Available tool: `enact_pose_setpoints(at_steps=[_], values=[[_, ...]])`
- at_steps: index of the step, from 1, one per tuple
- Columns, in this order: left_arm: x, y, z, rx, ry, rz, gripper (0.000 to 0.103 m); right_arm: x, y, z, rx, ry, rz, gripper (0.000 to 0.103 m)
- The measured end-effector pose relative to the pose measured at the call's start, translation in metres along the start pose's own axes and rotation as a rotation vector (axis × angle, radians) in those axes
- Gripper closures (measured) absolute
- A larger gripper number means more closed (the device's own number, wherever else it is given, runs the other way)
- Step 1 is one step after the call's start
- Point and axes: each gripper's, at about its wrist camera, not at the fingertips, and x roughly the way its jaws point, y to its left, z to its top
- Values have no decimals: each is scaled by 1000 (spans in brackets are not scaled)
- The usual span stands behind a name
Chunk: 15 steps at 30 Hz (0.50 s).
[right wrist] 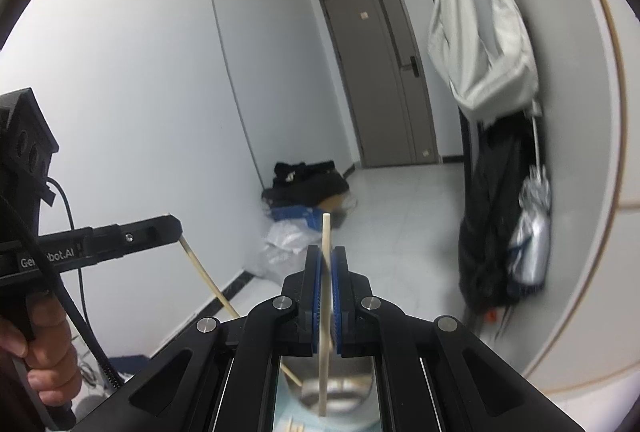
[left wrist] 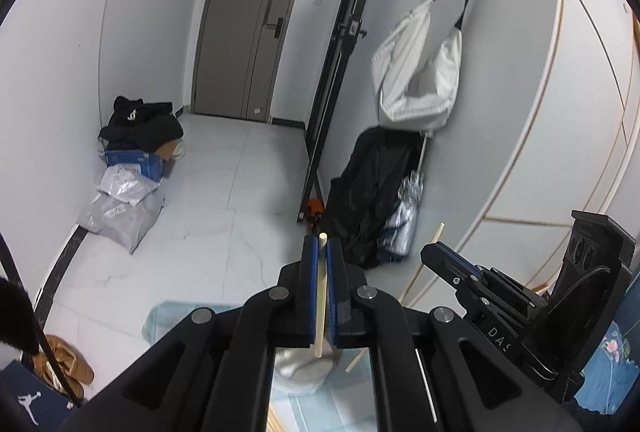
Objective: Organize utensils
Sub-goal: 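Carry both held chopsticks over the white holder and lower them into it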
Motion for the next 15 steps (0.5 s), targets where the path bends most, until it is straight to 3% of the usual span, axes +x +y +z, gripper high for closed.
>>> enact_pose_setpoints(at_steps=[7,15], values=[[22,22,16,-21,-7,21,102,37,0,37,-39,-33,-13,99],[53,44,5,-27,45,30,102,90,-9,29,-68,13,-27,99]])
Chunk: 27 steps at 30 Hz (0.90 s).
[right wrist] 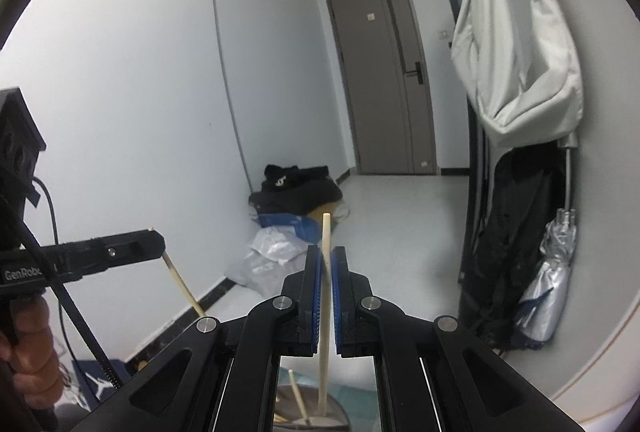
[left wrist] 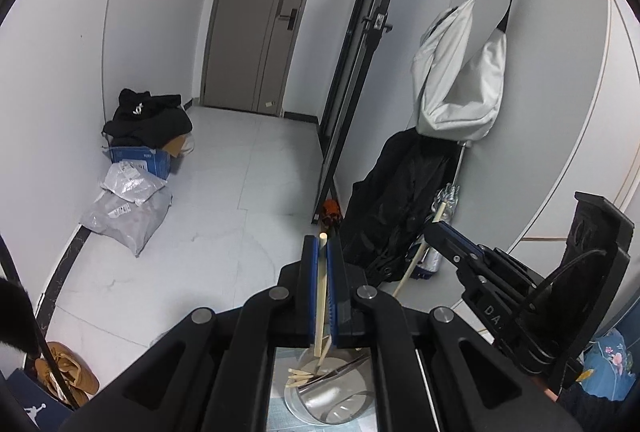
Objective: Organize utensils
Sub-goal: 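Carry both held chopsticks over the white holder and lower them into it, then open both grippers to drop the chopsticks into the white holder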
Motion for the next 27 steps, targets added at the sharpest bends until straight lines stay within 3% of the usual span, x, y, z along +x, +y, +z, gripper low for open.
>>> enact_pose_setpoints(at_steps=[11,27], values=[[27,9,-12,-26,66,-24,102,24,1,-39,-98,43,53,99],[51,14,-36,-26,155,-20,102,46,7,-79,-141,202,109,98]])
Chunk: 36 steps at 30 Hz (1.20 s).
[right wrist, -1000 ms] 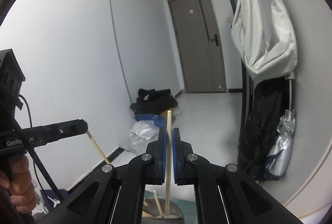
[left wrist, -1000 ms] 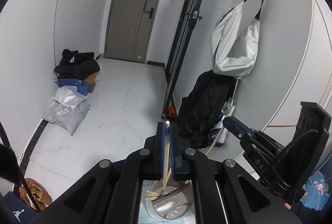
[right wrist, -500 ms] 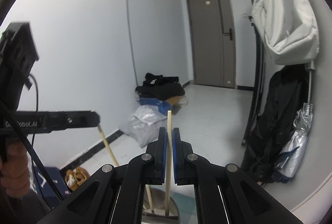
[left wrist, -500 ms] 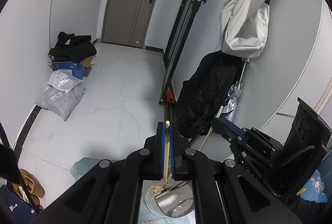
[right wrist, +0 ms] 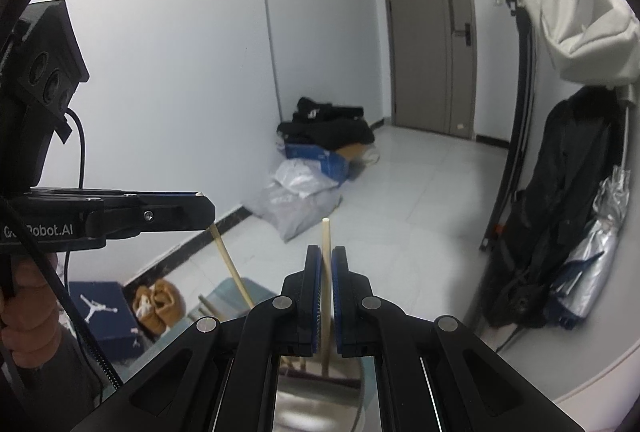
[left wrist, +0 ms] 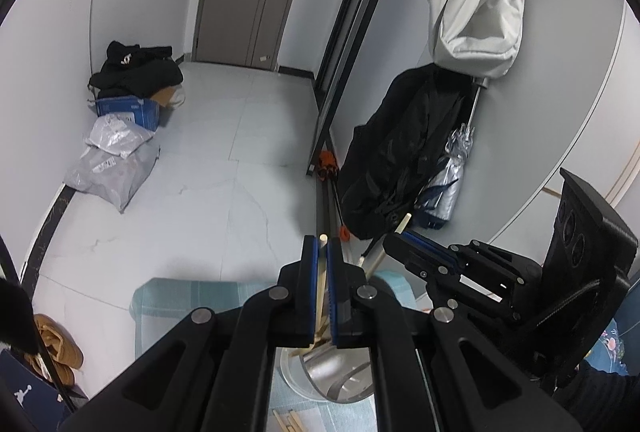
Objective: Organize utensils
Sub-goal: 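Open both grippers to drop the chopsticks into the white holder, then move both open grippers back down toward the remaining chopsticks on the cloth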
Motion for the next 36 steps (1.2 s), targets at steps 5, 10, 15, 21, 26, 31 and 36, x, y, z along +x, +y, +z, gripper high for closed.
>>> enact_pose_setpoints(at_steps=[5,10,15,21,26,31,36], values=[[2,4,-2,-31,15,13,102,2,-2,-7,35,38,0,96],[4,6,-6,-69,41,27,101,-1,-3,-12,60,68,-11,95],[-1,8,-13,-96,55,68,94,-21,-7,-14,109,36,-22,86],[-18,5,-21,-120,18,95,63,-50,-7,-15,159,-11,-49,67],[-37,0,-31,-119,-45,133,51,-74,2,-20,159,-48,-63,58],[-51,-5,-47,-119,-94,189,32,-95,15,-32,159,-76,-85,50],[-67,-10,-66,-115,-157,225,27,-116,31,-45,153,-125,-113,40]])
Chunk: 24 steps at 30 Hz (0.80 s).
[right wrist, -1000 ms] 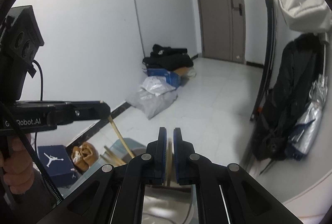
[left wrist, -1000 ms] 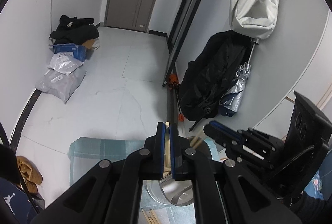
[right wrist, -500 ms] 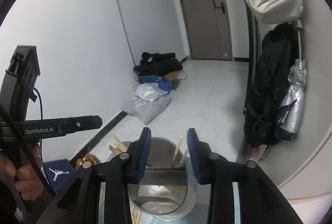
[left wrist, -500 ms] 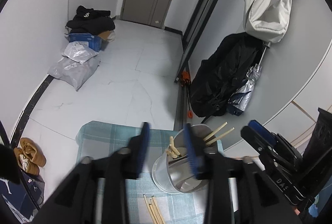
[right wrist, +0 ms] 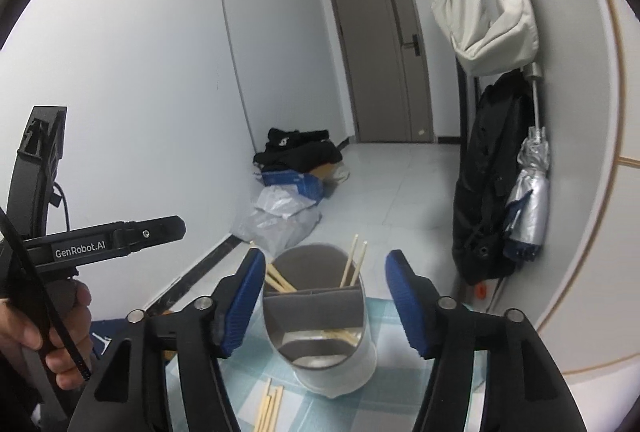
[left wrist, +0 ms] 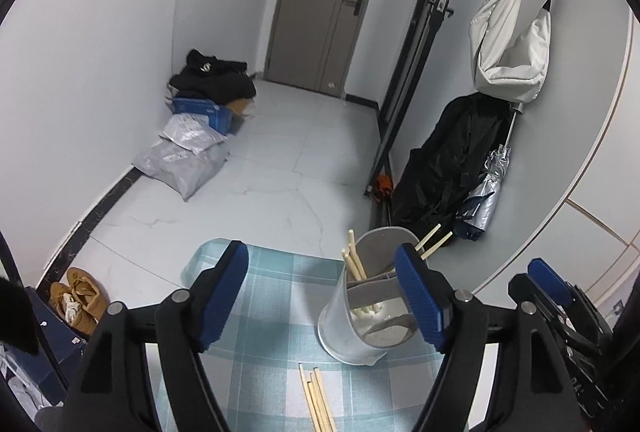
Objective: Organize utensils
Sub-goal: 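Move both open grippers back down toward the remaining chopsticks on the cloth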
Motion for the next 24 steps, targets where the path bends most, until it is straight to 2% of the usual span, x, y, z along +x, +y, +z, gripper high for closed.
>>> enact_pose_setpoints(at_steps=[1,5,11,17,24], values=[[-3,1,-3,-1,-13,6,23,-4,3,-4,-3,-7,2,40],[-17,5,-15,-4,-72,20,21,-15,10,-18,-3,-17,-7,33],[-27,10,-36,7,-128,54,11,-24,17,-38,3,-28,-38,30],[-19,14,-58,17,-115,81,11,-28,21,-59,15,-32,-60,21],[-4,21,-78,10,-67,93,11,-21,19,-84,20,26,-86,17]])
